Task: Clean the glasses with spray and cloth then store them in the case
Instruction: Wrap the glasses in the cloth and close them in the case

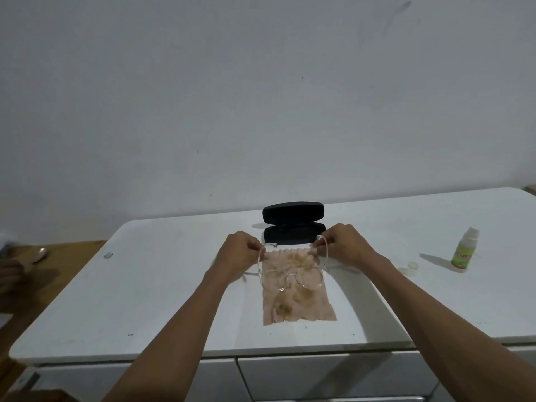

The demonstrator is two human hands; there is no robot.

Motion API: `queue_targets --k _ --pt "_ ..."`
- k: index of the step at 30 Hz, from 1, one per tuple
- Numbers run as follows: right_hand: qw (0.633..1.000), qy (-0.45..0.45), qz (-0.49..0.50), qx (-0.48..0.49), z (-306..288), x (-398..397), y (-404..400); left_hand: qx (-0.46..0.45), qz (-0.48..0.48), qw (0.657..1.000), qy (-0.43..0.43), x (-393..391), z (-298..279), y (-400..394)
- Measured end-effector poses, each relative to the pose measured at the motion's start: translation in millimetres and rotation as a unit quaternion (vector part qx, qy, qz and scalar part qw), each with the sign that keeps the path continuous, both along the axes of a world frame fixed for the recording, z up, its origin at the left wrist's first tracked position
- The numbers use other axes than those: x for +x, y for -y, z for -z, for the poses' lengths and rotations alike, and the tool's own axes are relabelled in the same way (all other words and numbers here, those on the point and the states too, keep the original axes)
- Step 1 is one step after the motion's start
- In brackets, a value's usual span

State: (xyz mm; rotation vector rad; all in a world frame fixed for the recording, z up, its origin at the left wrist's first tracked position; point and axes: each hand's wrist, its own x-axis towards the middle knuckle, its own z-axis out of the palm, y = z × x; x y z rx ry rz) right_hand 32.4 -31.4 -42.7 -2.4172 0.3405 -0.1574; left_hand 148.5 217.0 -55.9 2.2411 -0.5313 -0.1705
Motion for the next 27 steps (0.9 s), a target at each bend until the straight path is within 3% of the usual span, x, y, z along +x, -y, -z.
queue_targets --k 6,12,20,27 --pt "1.000 -0.027 -0.008 -0.002 -3 4 -1 -0.003 0.018 0.999 -0.028 4 1 3" --pt "0.981 -0.017 -0.010 0.191 -19 -8 0 -0.168 0.051 0.970 -0.167 -11 -21 -9" --pt "0.951 -0.034 -0.062 0.301 -27 -26 -1 -0.083 0.097 0.979 -0.161 -25 -42 -27" --pt "0.965 -0.070 -0.063 0.243 -30 -29 -9 -0.030 0.116 0.980 -0.159 -31 -44 -24"
